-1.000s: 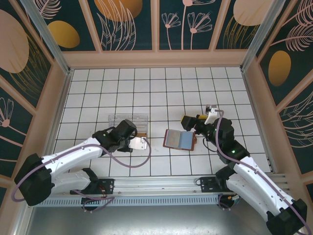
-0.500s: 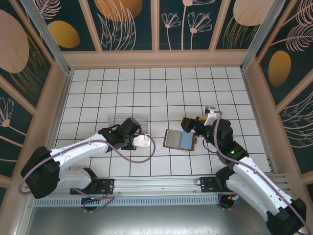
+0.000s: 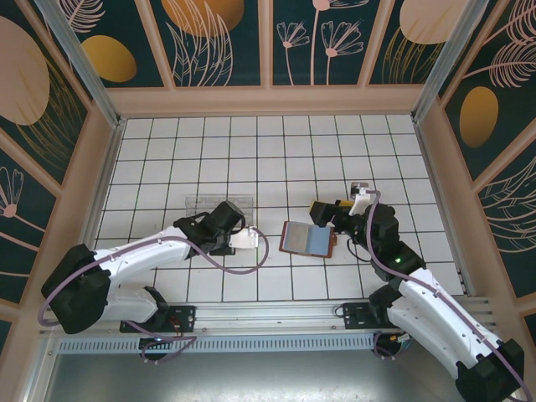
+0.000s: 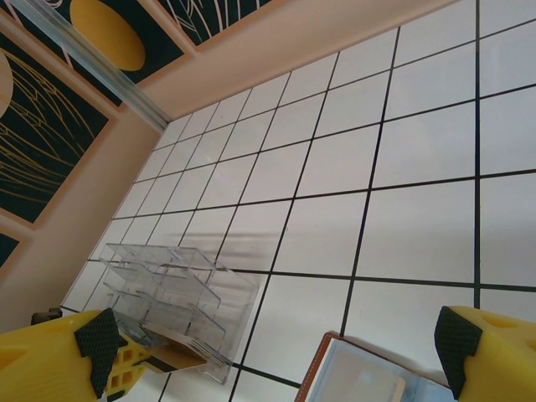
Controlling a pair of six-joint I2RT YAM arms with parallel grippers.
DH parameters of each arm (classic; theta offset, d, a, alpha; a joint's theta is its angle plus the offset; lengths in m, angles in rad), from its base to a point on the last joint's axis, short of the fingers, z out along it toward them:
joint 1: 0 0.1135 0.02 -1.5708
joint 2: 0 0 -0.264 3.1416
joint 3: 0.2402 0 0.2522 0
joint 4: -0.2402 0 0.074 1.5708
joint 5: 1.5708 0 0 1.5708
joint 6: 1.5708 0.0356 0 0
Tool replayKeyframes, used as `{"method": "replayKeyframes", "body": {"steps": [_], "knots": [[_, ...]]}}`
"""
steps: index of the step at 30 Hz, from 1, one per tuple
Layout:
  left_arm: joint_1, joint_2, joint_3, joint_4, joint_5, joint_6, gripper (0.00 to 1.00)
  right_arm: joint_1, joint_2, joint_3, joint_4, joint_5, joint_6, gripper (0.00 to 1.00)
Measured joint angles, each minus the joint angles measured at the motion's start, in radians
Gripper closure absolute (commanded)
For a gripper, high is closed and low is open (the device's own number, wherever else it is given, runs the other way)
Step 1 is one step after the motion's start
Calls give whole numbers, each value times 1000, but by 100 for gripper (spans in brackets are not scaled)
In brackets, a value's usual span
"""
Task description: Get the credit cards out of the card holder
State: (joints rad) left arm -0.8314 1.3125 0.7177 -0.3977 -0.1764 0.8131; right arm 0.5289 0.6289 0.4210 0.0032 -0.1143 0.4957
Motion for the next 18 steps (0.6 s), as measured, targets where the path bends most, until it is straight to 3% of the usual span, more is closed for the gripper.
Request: {"method": "replayKeyframes", "body": {"steps": [4,6,10,18], "knots": [[0,25,23,-10,-6,-11,100,-8,-2,-13,2,-14,1,1],[0,37,32,-10,-10,-16,92,-14,-2,-18,6,-20,1,1],[0,55,45,-10,-17,-29,84,-27,-2,-23,15,-38,4,1],[0,63,48,-9,-39,-41,82,-38,-2,-25,24,-68,8,1]]}}
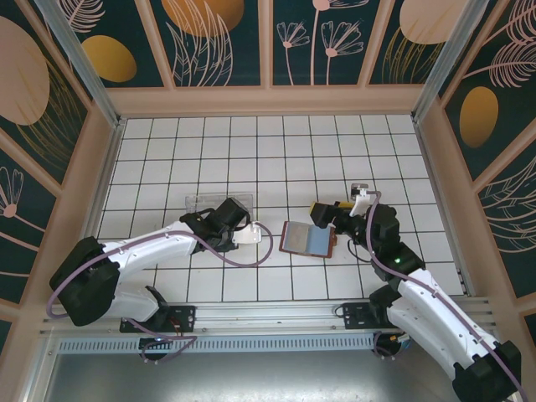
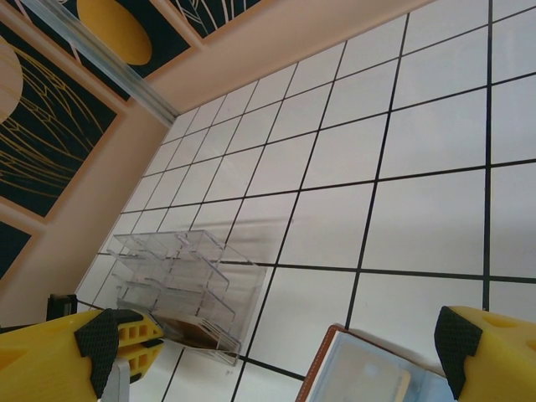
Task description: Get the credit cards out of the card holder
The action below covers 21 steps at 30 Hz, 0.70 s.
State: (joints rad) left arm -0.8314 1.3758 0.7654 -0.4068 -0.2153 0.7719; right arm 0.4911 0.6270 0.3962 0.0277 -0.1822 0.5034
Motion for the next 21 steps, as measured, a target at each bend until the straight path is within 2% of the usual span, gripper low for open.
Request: {"method": "replayKeyframes", "body": {"steps": [7,21], "knots": [[0,3,0,10,-14,-10,73,-2,0,-4,13,-11,0,1],[0,32,2,48,-82,-48,75,-7,0,-7,22,-31,3,1]]}}
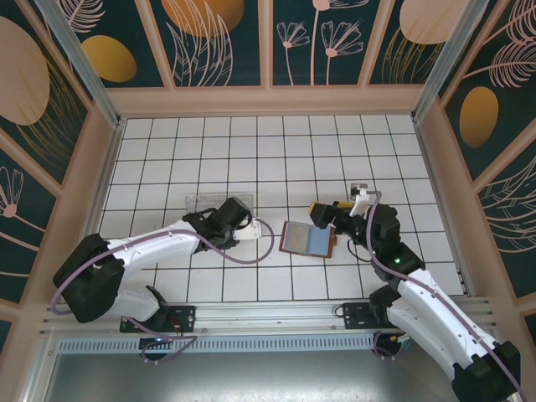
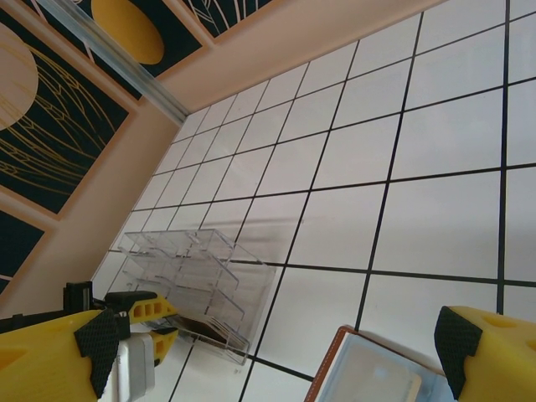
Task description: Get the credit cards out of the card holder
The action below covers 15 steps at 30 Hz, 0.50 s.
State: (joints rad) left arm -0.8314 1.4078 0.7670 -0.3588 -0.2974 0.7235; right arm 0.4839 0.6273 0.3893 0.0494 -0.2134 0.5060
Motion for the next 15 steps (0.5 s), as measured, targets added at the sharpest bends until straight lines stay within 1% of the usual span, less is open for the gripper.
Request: {"method": "replayKeyframes", "body": {"steps": [7,15], "knots": [[0,14,3,15,-27,-15,73,-5,0,-8,6,-10,0,1],[0,14,9,16,-25,-30,74,-5,0,-9,7,-18,1,1]]}}
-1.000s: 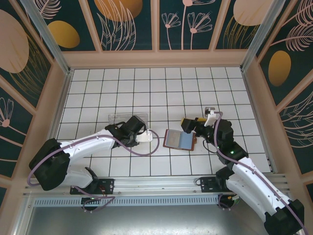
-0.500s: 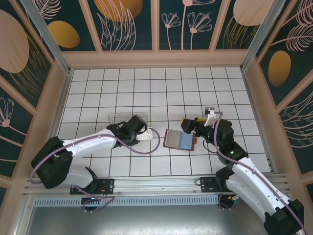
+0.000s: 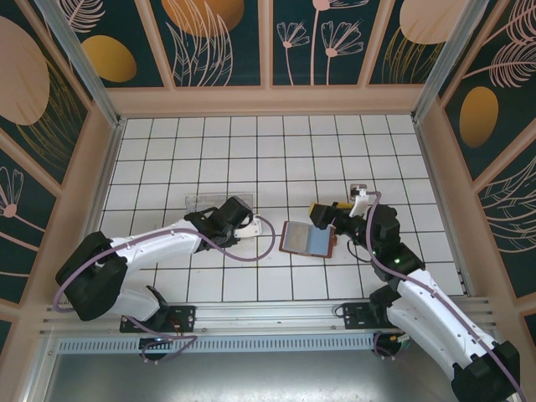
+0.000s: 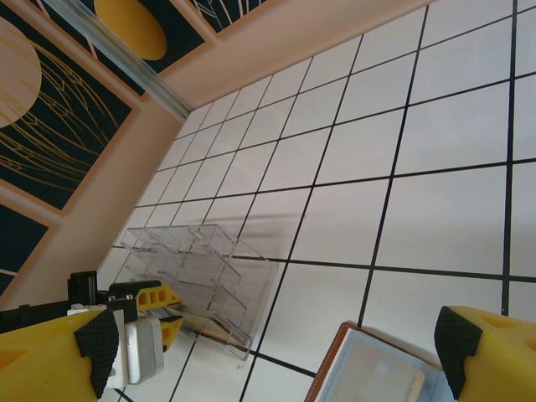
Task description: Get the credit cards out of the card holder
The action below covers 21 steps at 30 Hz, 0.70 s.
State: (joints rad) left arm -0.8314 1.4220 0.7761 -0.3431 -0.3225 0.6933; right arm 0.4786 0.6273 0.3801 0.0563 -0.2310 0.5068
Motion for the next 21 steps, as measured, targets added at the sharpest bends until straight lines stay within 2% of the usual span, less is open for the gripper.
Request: {"method": "replayKeyframes", "body": {"steps": [6,8,11,12,14,16,19,21], "knots": [[0,-42,6,-8,24,-25,68,-1,2,-2,8,-3,0,1],[0,-66,15,-12,35,-62,60,-1,9,-2,10,-3,0,1],[0,-101,59,-16,82,-164,42,-1,39,-2,10,-3,0,3],[0,-110,77,-12,104,-206,41,-2,55,-2,8,-3,0,4],[0,-126,109,8,150,-301,43,-2,87,0,5,-3,3,8],[0,-141,130,43,198,-393,53,-2,121,5,-2,-2,11,13],[0,-152,137,115,267,-538,62,-2,178,25,-12,-3,35,27],[0,-148,137,154,290,-645,60,2,224,47,-13,-6,50,37]]}}
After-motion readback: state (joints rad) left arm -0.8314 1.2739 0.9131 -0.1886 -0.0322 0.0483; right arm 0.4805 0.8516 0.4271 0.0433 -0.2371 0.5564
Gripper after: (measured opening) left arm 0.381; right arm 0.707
